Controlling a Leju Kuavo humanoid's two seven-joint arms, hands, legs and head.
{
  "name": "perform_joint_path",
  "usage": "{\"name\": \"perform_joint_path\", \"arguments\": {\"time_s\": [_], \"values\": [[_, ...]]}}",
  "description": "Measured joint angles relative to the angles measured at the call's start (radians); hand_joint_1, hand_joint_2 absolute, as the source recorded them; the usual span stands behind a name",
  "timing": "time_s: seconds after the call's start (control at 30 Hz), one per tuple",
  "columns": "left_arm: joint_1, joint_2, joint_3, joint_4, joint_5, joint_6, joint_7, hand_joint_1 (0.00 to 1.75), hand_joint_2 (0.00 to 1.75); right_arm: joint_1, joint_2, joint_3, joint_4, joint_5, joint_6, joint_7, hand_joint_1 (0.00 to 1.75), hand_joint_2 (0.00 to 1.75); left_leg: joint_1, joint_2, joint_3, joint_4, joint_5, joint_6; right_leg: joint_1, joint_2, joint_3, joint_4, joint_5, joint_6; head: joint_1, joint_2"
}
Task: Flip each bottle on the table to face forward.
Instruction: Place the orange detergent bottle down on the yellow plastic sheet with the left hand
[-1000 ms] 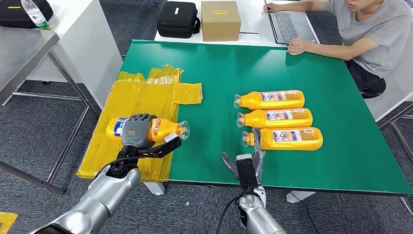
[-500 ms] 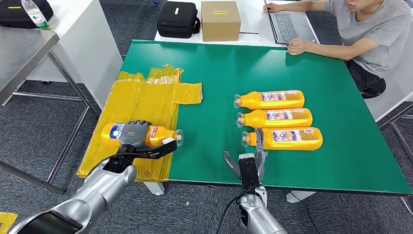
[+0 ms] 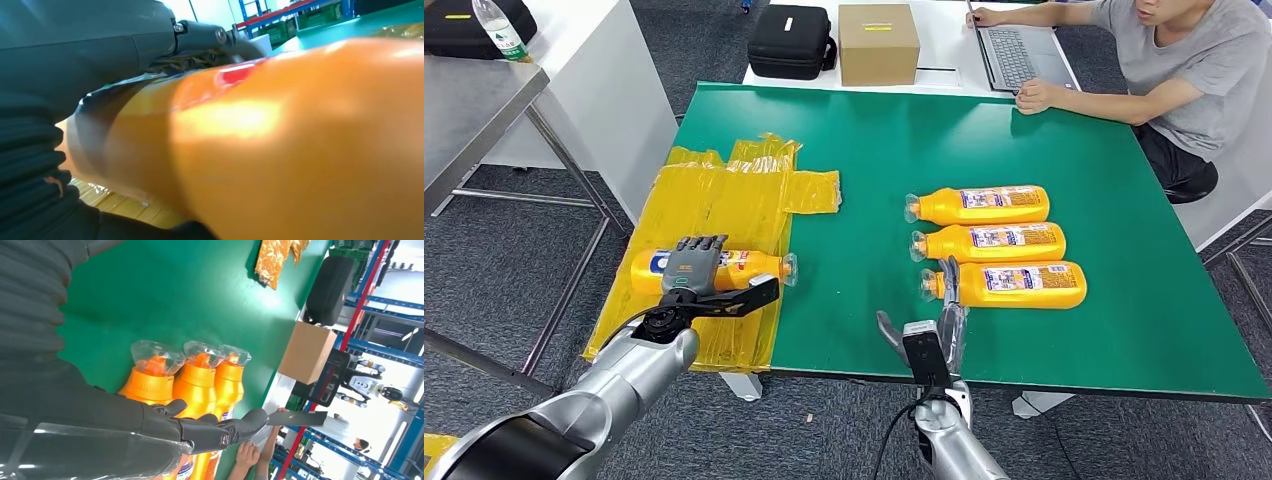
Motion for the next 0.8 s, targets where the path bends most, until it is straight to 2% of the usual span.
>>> {"name": "perform_joint_path", "arguments": {"time_s": [0.37, 0.8], "values": [[-0.001, -0.005, -0.006, 0.017, -0.004, -0.027, -0.021, 0.0, 0.0, 0.002, 0.0, -0.001, -0.01, 0.008, 0.0, 0.0, 0.0, 1.75, 0.0, -0.001, 0.001, 0.0, 0.001, 0.0, 0.0, 0.0, 0.001, 0.0, 0.0, 0.0, 0.0, 0.0], [0.012, -0.035, -0.027, -0.018, 0.016, -0.066, -0.068, 0.0, 0.0, 0.002, 0.001, -0.001, -0.015, 0.027, 0.0, 0.0, 0.0, 1.75, 0.0, -0.002, 0.001, 0.0, 0.001, 0.0, 0.0, -0.002, 0.002, 0.0, 0.0, 0.0, 0.0, 0.0]]}}
